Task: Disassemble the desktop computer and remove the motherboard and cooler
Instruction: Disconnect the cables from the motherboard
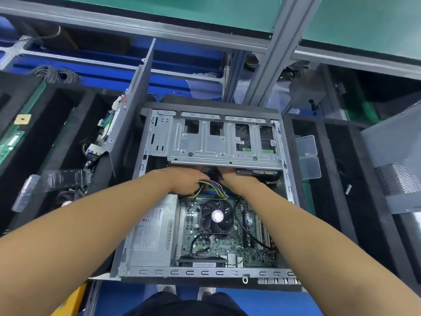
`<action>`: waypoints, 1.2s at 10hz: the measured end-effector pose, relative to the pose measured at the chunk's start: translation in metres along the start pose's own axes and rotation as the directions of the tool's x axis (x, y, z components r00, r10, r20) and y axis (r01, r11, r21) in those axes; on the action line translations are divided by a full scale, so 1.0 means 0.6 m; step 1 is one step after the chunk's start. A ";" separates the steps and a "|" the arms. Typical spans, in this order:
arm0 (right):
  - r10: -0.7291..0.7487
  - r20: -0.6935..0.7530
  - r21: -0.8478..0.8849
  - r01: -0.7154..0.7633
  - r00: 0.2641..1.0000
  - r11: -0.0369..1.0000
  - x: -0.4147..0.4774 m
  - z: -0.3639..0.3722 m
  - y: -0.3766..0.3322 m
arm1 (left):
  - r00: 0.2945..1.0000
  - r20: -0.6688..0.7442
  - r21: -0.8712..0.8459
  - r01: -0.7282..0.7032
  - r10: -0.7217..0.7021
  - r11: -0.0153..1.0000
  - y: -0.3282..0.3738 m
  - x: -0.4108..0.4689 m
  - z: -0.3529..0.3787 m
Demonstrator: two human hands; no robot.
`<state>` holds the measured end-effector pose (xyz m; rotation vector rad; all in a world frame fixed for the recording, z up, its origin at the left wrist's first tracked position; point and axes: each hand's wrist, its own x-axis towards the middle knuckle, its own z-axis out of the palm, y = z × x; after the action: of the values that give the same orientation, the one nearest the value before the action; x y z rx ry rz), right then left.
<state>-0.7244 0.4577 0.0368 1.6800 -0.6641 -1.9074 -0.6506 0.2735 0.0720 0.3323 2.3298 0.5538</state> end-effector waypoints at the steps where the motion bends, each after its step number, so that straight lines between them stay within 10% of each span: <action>1: -0.024 0.083 0.055 0.019 0.996 0.998 -0.003 -0.005 -0.020 | 1.000 0.014 -0.027 0.017 -0.017 0.999 0.000 0.001 0.001; 4: -0.114 0.080 -0.105 0.122 0.990 0.987 -0.037 -0.011 0.015 | 0.999 0.015 -0.014 0.040 -0.039 0.999 0.003 -0.001 0.000; 5: 0.073 0.381 0.892 -0.387 0.922 0.235 -0.044 -0.022 0.006 | 1.000 0.021 -0.012 0.020 -0.019 1.000 0.005 -0.002 -0.002; 6: -0.038 0.574 0.522 -0.401 0.818 -0.753 -0.030 -0.033 -0.002 | 1.000 -0.013 -0.031 -0.003 0.003 1.000 0.008 -0.009 -0.003; 10: 0.220 0.691 0.163 0.147 0.688 -0.976 -0.069 -0.102 0.000 | 0.994 0.002 -0.376 -0.099 0.108 0.921 0.016 -0.063 -0.024; 12: 0.097 0.602 -0.229 0.287 0.793 -0.930 -0.094 -0.098 0.057 | 0.992 -0.111 -0.215 0.034 -0.059 0.976 0.019 -0.065 -0.013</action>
<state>-0.6581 0.4677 0.0942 -0.3543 1.9942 -1.2245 -0.6267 0.2664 0.1054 0.1473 2.3555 0.8110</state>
